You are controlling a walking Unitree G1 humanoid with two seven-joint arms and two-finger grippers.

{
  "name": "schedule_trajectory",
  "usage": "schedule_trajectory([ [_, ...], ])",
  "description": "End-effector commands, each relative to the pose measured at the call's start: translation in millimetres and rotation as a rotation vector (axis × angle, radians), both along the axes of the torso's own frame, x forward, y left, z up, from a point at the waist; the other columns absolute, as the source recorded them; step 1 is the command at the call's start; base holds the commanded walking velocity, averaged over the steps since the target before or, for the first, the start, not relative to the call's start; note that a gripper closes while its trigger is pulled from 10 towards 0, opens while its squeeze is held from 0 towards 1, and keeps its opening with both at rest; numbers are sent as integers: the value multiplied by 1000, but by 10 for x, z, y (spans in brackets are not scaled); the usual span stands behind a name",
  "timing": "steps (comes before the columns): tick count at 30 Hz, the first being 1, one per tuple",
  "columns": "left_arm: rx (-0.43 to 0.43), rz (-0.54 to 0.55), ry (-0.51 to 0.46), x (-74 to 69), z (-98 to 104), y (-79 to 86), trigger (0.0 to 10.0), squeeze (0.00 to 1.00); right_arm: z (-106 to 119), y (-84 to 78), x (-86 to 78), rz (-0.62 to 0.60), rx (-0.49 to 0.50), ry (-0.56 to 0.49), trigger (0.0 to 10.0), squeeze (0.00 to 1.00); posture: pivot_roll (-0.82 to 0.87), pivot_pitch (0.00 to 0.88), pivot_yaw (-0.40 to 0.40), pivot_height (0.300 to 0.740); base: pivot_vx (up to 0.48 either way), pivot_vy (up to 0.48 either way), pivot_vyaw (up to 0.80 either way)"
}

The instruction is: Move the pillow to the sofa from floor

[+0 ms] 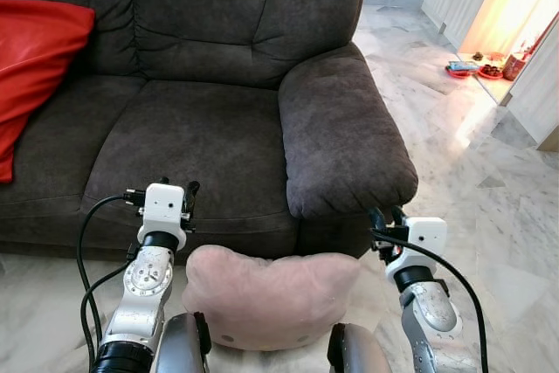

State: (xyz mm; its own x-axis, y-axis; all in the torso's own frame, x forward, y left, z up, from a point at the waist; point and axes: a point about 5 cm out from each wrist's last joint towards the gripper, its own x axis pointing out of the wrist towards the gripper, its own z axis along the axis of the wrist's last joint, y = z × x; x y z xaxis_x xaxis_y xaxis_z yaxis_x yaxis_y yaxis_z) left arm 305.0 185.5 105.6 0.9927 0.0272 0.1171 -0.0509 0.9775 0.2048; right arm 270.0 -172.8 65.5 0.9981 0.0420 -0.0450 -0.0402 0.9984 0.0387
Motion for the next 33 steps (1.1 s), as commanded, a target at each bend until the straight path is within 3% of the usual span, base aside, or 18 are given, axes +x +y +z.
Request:
schedule_trajectory([
  [1, -19, -2, 10, 30, 11, 7, 10000, 0, 22, -25, 3, 4, -13, 0, 10000, 0, -8, 0, -77, 537, 0, 0, 0],
  [5, -21, -1, 16, 27, 2, 14, 10000, 0, 15, -24, 3, 1, -9, 8, 10000, 0, -8, 0, -78, 537, 0, 0, 0],
  [12, -27, -1, 24, 27, -9, 9, 10000, 0, 12, 6, 14, 17, -4, 16, 10000, 0, -9, 0, -79, 498, 0, 0, 0],
  [21, -67, 14, 53, 30, -54, 40, 10000, 0, 20, -10, 5, 21, -23, 8, 10000, 0, -9, 0, -82, 498, 0, 0, 0],
  [22, -108, 25, 78, 44, -81, 67, 10000, 0, 23, -7, 7, 23, -21, 6, 10000, 0, -9, 0, -82, 498, 0, 0, 0],
  [26, -127, 76, 171, 86, -176, 169, 10000, 0, 35, 1, 14, 31, -20, 3, 10000, 0, -8, 0, -83, 498, 0, 0, 0],
  [31, -218, 56, 256, 113, -283, 182, 10000, 0, 36, 9, 15, 37, -21, 4, 10000, 0, -5, 0, -88, 498, 0, 0, 0],
  [33, -236, 39, 366, 123, -434, 184, 10000, 0, 41, 20, 16, 45, -24, 4, 10000, 0, -12, 0, -89, 498, 0, 0, 0],
])
